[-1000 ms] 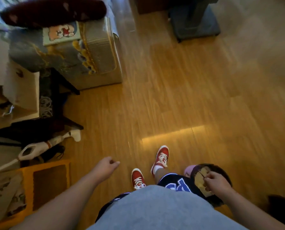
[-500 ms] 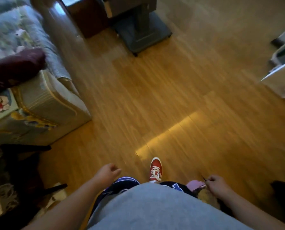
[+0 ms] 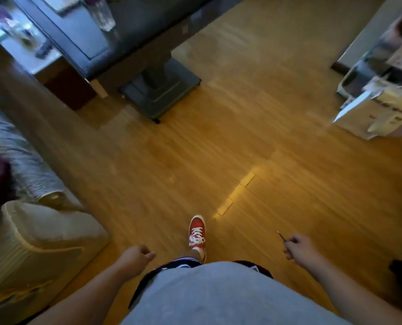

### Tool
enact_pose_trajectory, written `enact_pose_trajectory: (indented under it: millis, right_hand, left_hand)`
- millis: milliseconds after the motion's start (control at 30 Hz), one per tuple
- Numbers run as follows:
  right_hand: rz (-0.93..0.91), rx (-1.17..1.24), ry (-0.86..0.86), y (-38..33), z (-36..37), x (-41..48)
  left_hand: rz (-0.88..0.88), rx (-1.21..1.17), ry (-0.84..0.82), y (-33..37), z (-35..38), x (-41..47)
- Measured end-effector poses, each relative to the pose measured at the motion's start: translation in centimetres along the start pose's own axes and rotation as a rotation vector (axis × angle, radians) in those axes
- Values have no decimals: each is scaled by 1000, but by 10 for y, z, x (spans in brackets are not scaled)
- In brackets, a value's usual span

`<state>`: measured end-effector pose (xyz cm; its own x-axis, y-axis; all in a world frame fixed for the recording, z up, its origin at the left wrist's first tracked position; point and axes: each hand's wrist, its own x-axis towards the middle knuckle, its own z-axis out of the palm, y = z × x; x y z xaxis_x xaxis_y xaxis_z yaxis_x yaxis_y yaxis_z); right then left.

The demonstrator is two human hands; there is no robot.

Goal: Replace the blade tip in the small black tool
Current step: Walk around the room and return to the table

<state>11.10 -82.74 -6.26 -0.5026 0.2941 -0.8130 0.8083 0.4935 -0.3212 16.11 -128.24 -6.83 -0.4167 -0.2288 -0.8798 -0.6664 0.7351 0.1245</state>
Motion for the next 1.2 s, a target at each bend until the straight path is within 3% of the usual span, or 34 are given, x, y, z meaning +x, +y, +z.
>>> enact_pose_trajectory:
  millis: [233,500,667,1200]
  right_hand:
    - [224,219,77,5,-29,-5]
    - [448,391,54,56,-78,26]
    - [442,482,72,60,-147,61]
    - [366,671,287,-15,-401,218]
  left_hand:
    - [248,205,20,179,-115,46]
    - [477,310,-121,411,-84,60]
    - [513,462,-155,517,-58,62]
    - [508,809,-174,763,-35,103]
